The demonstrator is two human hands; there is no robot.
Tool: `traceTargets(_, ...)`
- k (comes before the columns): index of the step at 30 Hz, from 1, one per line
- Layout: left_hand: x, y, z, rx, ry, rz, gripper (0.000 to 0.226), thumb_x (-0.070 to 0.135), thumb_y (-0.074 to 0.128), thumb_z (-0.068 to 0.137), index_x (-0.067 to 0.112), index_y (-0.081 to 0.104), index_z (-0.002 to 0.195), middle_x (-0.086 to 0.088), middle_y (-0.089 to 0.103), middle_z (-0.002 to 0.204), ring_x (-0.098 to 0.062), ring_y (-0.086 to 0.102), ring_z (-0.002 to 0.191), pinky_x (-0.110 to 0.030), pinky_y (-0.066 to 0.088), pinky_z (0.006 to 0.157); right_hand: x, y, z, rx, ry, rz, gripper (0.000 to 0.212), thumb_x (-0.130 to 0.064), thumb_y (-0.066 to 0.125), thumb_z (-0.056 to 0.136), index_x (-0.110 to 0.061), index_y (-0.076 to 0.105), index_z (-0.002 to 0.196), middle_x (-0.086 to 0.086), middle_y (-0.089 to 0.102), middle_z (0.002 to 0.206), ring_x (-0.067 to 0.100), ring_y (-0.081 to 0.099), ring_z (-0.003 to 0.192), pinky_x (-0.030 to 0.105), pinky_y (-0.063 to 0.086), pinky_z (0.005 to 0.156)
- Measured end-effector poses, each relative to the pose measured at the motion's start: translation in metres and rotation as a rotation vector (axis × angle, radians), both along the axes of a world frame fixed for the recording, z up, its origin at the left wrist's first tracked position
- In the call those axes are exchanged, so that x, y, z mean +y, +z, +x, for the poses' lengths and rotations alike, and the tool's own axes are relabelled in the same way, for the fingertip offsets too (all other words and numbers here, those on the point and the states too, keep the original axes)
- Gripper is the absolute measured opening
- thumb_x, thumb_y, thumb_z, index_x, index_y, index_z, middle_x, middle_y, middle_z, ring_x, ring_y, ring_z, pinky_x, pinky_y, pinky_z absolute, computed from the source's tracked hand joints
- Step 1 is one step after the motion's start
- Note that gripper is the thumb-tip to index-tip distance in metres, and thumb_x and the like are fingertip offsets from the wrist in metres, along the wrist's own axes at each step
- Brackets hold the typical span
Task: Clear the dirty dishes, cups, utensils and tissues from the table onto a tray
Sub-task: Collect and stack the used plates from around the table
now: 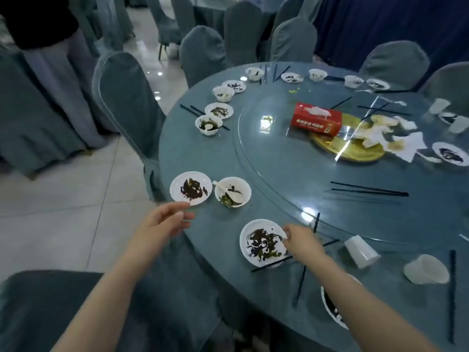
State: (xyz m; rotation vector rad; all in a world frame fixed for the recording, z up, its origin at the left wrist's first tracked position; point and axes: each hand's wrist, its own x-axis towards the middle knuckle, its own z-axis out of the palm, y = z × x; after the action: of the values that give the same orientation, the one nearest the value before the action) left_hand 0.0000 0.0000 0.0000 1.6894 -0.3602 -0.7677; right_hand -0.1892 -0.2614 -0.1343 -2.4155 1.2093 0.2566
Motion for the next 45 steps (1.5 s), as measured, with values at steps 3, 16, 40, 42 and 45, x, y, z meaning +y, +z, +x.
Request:
traceTargets(3, -0.008, -0.010, 0.000, 0.029, 0.086, 0.032, 0.025, 0.007, 0.044, 0.098, 0.007, 0.059, 0.118, -0.011, 0.068, 0.104, -0.019, 0.064, 0.086, -0.021, 0.052, 0.076, -0.017, -0.014, 0.006, 0.127, 0.024, -0.053, 0.024, -0.035, 0.054, 0.090, -0.017, 0.055, 0.107, 0.004, 0.065, 0.103, 0.024, 0.061, 0.091, 0.032, 0.049, 0.070)
traceTargets(16, -0.039, -0.057, -0.020, 0.121, 0.227, 0.100, 0.018, 0.013, 0.049, 0.098, 0.018, 0.064, 0.107, -0.002, 0.075, 0.095, -0.016, 0.072, 0.084, -0.018, 0.052, 0.067, -0.057, -0.033, 0.019, -0.310, -0.151, 0.185, 0.013, -0.027, 0.052, 0.095, -0.021, 0.048, 0.084, -0.002, 0.059, 0.076, 0.020, 0.058, 0.072, 0.034, 0.048, 0.059)
traceTargets(40, -0.036, -0.092, -0.028, 0.375, 0.622, 0.003, 0.019, 0.016, 0.047, 0.099, 0.010, 0.059, 0.112, -0.009, 0.074, 0.094, -0.026, 0.072, 0.086, -0.035, 0.058, 0.066, 0.012, 0.012, 0.105, -0.457, -0.233, 1.019, 0.020, -0.019, 0.050, 0.096, -0.006, 0.064, 0.092, 0.007, 0.072, 0.069, 0.014, 0.062, 0.052, 0.021, 0.047, 0.047)
traceTargets(42, -0.018, -0.089, -0.020, 0.371, 0.747, -0.030, 0.016, 0.017, 0.048, 0.098, 0.012, 0.060, 0.109, -0.008, 0.075, 0.094, -0.025, 0.072, 0.086, -0.034, 0.058, 0.065, 0.024, 0.006, 0.124, -0.403, -0.249, 1.047, 0.016, -0.020, 0.054, 0.095, -0.007, 0.062, 0.095, 0.008, 0.072, 0.074, 0.016, 0.061, 0.056, 0.022, 0.047, 0.048)
traceTargets(45, 0.009, -0.084, -0.016, 0.370, 0.885, -0.088, 0.011, 0.018, 0.050, 0.097, 0.017, 0.059, 0.103, -0.006, 0.075, 0.090, -0.021, 0.073, 0.082, -0.028, 0.058, 0.057, 0.047, -0.006, 0.158, -0.344, -0.352, 1.155, 0.014, -0.021, 0.057, 0.094, -0.008, 0.060, 0.097, 0.009, 0.070, 0.082, 0.018, 0.062, 0.064, 0.024, 0.047, 0.054)
